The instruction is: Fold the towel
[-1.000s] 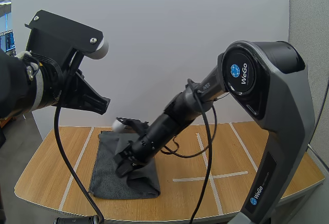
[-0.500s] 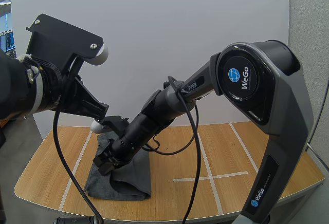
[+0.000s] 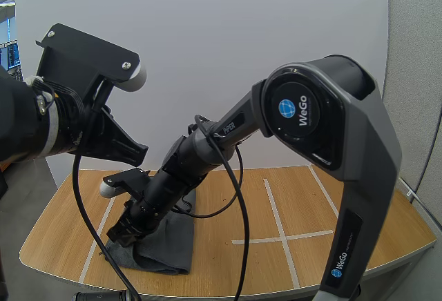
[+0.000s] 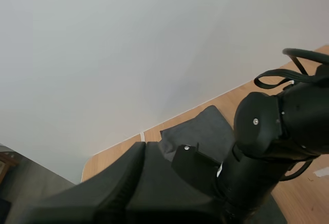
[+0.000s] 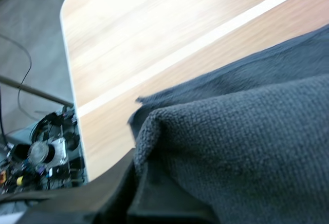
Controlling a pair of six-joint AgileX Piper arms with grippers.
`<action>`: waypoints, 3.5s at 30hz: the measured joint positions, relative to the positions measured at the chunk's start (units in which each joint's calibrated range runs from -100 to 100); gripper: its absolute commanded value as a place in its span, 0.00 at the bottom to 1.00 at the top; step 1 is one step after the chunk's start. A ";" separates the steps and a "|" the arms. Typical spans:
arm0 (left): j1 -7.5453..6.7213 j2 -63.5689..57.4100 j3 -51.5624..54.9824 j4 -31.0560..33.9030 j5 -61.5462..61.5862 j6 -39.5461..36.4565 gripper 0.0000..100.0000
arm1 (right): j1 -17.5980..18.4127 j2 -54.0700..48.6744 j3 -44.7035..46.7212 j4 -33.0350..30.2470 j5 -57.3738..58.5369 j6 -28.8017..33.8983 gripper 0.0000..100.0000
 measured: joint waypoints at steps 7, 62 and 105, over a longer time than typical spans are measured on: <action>0.00 0.00 0.00 0.10 3.80 -0.18 0.00 | 0.07 3.66 -2.94 0.92 -3.32 1.33 0.94; 0.00 18.82 5.39 -5.61 -7.69 13.98 0.00 | -13.22 -7.06 8.25 -8.57 0.50 1.69 0.00; 7.52 45.84 -1.59 -27.39 8.18 32.82 0.00 | -15.23 22.43 -28.11 -1.51 -5.05 -2.61 0.00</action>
